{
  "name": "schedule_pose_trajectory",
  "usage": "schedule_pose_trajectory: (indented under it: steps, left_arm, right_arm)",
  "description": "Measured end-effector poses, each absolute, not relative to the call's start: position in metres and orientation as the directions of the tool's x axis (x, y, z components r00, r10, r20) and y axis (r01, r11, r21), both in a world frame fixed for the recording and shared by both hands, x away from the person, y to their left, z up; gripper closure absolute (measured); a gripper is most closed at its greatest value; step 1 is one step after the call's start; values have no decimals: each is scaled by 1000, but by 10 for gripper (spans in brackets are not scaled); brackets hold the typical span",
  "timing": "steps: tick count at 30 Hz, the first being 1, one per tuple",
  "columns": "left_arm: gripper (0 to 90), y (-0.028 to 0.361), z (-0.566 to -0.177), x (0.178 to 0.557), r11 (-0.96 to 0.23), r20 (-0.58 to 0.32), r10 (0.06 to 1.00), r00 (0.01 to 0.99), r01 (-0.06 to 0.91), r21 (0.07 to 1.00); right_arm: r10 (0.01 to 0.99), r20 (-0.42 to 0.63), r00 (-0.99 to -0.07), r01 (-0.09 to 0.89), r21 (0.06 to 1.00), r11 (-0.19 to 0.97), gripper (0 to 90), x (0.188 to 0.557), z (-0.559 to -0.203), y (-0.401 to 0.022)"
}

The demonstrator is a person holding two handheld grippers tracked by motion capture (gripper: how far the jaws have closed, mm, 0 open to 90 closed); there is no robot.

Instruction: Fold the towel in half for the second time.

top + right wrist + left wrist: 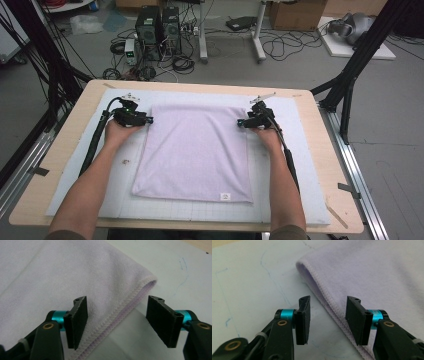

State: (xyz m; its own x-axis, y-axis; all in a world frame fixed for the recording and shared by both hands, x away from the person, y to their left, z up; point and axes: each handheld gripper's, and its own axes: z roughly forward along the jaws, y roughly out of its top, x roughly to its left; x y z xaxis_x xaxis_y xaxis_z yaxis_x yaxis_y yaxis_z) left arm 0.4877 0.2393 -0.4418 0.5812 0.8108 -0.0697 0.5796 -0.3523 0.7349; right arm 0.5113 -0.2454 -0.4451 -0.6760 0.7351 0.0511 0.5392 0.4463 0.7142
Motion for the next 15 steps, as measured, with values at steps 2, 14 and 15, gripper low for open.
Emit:
schedule_pose_trajectory:
  steps: [2, 14, 15]
  left_arm:
    - [561, 235, -441, 486, -367, -39, 818, 575, 573, 733]
    - [856, 232, -440, 488, -354, -100, 794, 600, 590, 726]
    - [859, 232, -439, 487, -352, -101, 794, 600, 588, 728]
  right_arm:
    - [724, 50, -687, 532, 713, 456, 464, 510, -444, -244]
    - [688, 132, -713, 559, 700, 445, 826, 506, -442, -239]
    - [687, 132, -714, 559, 699, 446, 834, 506, -441, -239]
